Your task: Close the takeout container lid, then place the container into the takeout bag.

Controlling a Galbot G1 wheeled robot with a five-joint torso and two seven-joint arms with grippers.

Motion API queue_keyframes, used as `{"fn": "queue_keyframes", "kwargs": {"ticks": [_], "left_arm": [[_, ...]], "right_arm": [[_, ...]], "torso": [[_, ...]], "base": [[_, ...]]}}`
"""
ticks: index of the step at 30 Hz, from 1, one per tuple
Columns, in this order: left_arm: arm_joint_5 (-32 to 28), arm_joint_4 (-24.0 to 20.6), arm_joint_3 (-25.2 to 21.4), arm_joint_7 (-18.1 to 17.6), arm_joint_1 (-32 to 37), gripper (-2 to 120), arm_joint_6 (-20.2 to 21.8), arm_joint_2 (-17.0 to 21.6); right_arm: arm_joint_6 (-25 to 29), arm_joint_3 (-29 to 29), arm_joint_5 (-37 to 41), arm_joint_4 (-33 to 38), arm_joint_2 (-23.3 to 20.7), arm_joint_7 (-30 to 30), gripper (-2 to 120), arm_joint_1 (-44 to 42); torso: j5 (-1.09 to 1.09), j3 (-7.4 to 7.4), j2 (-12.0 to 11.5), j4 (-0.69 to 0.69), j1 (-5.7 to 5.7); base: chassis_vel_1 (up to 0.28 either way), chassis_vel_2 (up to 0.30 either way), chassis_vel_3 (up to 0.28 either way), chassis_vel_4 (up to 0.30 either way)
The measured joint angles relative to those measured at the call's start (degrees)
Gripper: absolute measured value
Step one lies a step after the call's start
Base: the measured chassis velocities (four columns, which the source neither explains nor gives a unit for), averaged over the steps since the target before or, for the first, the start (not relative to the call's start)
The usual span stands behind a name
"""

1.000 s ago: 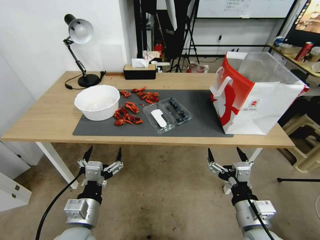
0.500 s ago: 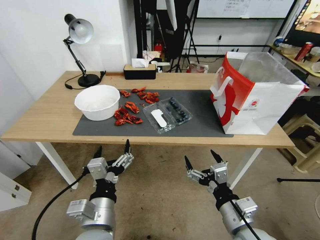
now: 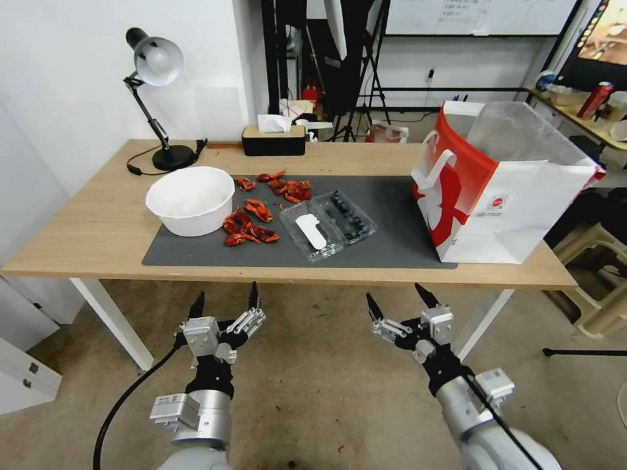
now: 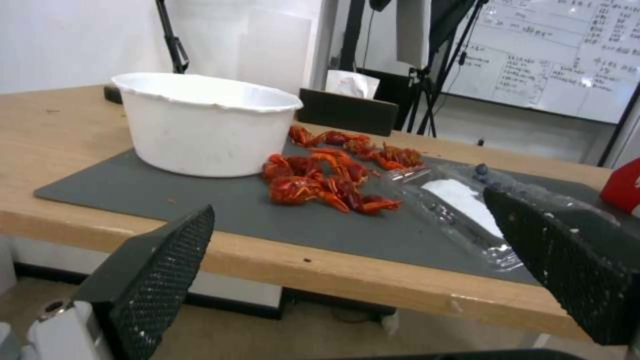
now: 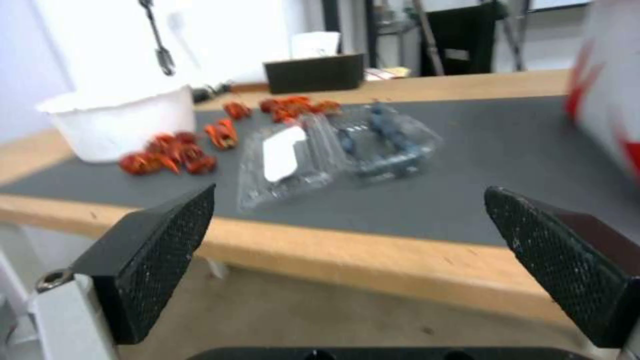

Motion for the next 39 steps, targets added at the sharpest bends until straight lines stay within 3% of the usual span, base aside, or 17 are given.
{"fn": "queue_keyframes", "kwargs": {"ticks": [5,10,16,18,21,23,27,30,34,39], "left_arm": [[0.46,0.46,-0.21,0.26,0.25,100,-0.62,0.04],[0.79,0.67,-0.32,0.41,0.48,100,-0.83,-0.18],[1.65,1.26,-0.34,0.67,0.84,100,-1.47,-0.22],[2.65,1.27,-0.4,1.11,1.44,100,-2.22,-0.23],[2.87,1.23,-0.44,1.17,1.62,100,-2.48,-0.23],[3.03,1.23,-0.51,1.19,1.67,100,-2.69,-0.21],[3.11,1.23,-0.51,1.18,1.74,100,-2.7,-0.22],[3.2,1.32,-0.8,1.0,2.08,100,-2.93,-0.21],[3.2,1.36,-1.07,0.7,2.21,100,-3.12,-0.2],[3.18,1.3,-1.11,0.54,2.1,100,-3.16,-0.2]], "right_arm": [[1.63,-1.42,6.91,-5.12,-3.85,0.01,100,6.49],[1.64,-4.23,12.36,-9.94,-8.54,4.89,100,15.6],[-4.3,-8.37,16.13,-13.11,-12.33,12.9,100,26.47],[-8.9,-11.69,18.0,-15.59,-13.48,17.76,100,32.88],[-11.69,-13.57,19.06,-17.07,-13.76,20.81,100,35.86],[-19.1,-17.21,21.02,-20.11,-13.62,28.54,100,41.89],[-22.12,-18.77,22.08,-21.52,-13.43,31.96,100,44.75],[-28.83,-22.62,25.41,-26.05,-13.01,37.55,100,52.42],[-33.05,-25.75,25.33,-29.01,-12.97,39.48,100,56.74],[-34.3,-28.5,25.15,-30.84,-13.43,39.26,100,59.07]], "torso": [[0.0,0.0,0.0,0.0,0.0],[0.0,0.0,0.0,0.0,0.0],[-0.02,0.0,0.0,0.0,0.01],[-0.01,0.0,0.0,0.01,0.01],[-0.02,0.0,0.0,0.0,0.01],[0.0,0.0,-0.01,0.0,0.01],[-0.01,0.0,-0.01,0.0,0.01],[-0.02,0.0,-0.01,0.0,0.01],[-0.02,0.0,-0.01,0.0,0.01],[-0.02,0.0,0.01,0.0,0.01]], "base": [[0.0,0.0,0.0,0.0],[0.0,0.0,0.0,0.0],[0.0,0.0,0.0,0.0],[0.0,0.0,0.0,0.0],[0.0,0.0,0.0,0.0],[0.0,0.0,0.0,0.0],[0.0,0.0,0.0,0.0],[0.0,0.0,0.0,0.0],[0.0,0.0,0.0,0.0],[0.0,0.0,0.0,0.0]]}}
